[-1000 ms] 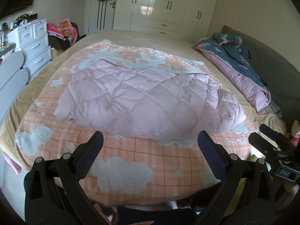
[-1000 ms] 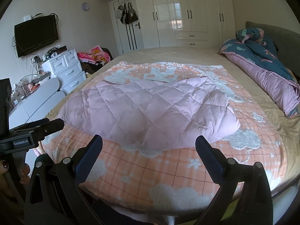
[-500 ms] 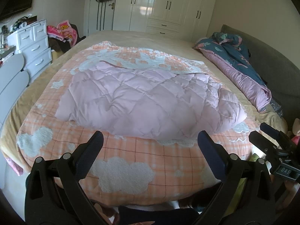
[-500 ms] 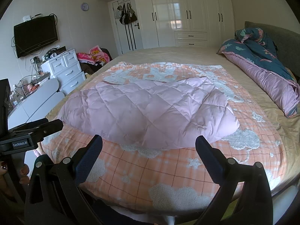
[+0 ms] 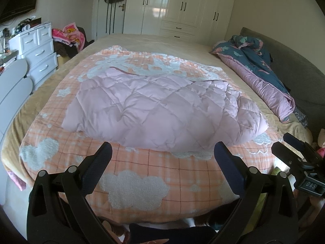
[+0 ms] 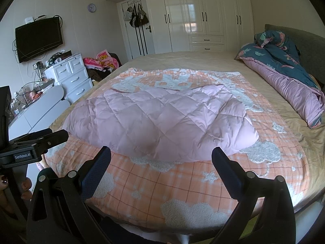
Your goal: Fold large clothes
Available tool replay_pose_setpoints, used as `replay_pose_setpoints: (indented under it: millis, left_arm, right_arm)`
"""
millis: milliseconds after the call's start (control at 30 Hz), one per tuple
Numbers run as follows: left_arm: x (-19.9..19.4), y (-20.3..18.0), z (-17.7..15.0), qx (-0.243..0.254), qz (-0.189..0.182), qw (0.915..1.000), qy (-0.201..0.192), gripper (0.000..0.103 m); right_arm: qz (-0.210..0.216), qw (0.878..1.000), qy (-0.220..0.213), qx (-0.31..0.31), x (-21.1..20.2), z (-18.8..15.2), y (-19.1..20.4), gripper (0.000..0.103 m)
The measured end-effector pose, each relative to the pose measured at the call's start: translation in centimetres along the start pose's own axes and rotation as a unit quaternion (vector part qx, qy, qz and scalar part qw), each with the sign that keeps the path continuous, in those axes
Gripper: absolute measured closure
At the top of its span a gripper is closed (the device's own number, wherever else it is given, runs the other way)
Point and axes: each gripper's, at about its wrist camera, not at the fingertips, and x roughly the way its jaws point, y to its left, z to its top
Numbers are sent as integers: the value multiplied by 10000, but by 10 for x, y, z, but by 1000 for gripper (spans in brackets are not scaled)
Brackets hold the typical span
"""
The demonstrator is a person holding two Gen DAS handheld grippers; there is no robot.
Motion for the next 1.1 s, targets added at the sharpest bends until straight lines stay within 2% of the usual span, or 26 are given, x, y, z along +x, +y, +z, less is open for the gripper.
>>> replay_pose_setpoints:
  millis: [1100]
  left_arm:
    - [-1, 0, 1, 12, 15, 10000, -12, 9]
  right_arm:
    - [-29, 10000, -4, 9, -2, 2, 0, 4]
